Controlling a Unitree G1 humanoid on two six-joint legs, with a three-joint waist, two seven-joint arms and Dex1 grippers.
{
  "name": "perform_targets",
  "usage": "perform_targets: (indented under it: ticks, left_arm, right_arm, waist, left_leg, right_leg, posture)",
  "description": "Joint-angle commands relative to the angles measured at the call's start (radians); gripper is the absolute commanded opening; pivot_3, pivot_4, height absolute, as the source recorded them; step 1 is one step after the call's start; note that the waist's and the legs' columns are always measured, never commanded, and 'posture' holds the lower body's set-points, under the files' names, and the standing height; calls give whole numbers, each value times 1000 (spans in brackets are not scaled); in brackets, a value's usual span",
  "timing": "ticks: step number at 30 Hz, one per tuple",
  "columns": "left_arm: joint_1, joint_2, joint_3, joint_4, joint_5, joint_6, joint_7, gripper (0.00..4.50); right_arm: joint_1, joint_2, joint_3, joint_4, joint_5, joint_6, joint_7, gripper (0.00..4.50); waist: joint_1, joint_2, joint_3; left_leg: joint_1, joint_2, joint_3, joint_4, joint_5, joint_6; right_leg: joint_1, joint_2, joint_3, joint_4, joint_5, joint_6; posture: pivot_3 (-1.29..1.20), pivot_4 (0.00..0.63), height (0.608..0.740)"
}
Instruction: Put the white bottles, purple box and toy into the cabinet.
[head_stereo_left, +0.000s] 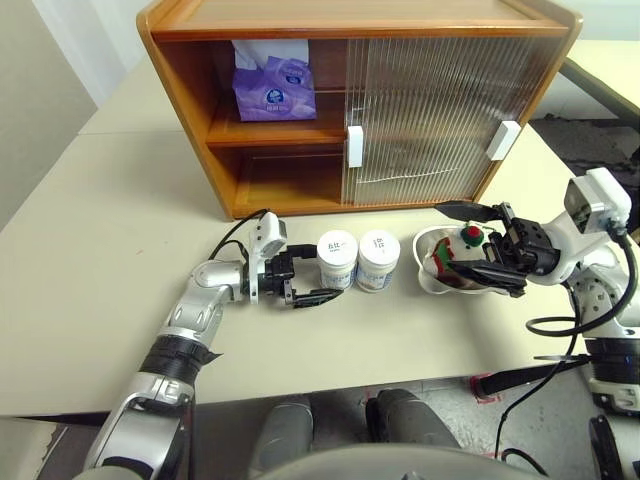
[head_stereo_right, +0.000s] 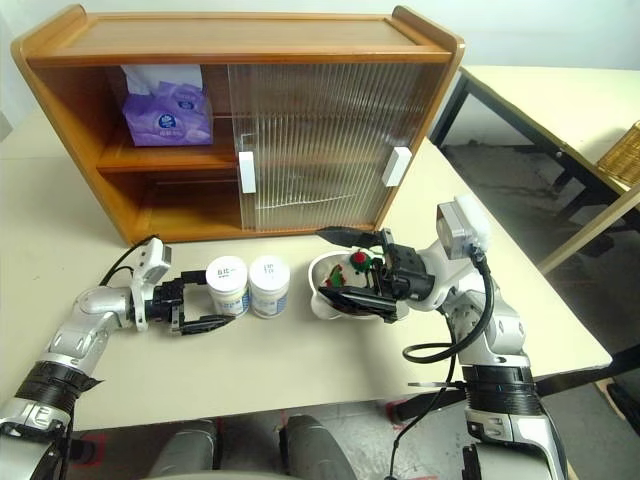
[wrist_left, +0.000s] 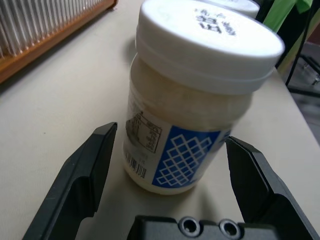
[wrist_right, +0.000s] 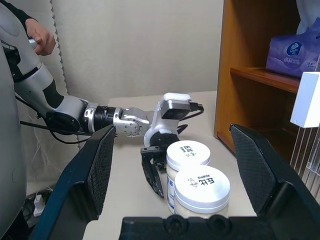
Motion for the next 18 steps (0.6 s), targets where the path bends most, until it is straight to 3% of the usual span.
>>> perform_targets:
  ticks: [1,6,18]
  left_arm:
    - [-24,-6,-29,45,47,-19,3,4276]
    - [-33,-11,-24,70,47,-15,-10,3111]
    - [2,2,43,35,50,-54,102,3111]
  right_arm:
    - [6,-8,-5,-2,-12,-8,3,4500]
    - [13,-9,-6,-10,-11,-7,0,4500]
    - [4,-6,-5,-3,-12,-12,1,4500]
  waist:
    - [-2,0,0]
    - [-5,0,0]
    - [-10,0,0]
  left_leg:
    - [0,0,0,0,0,0]
    - [-1,0,0,0,0,0]
    - [-1,-1,1,0,1,1]
  right_leg:
    - [0,0,0,-1,0,0]
    - [0,0,0,-1,1,0]
    - [0,1,-1,-2,1,5]
  posture:
    - [-82,68,740]
    - [-89,64,740]
    - [-86,56,740]
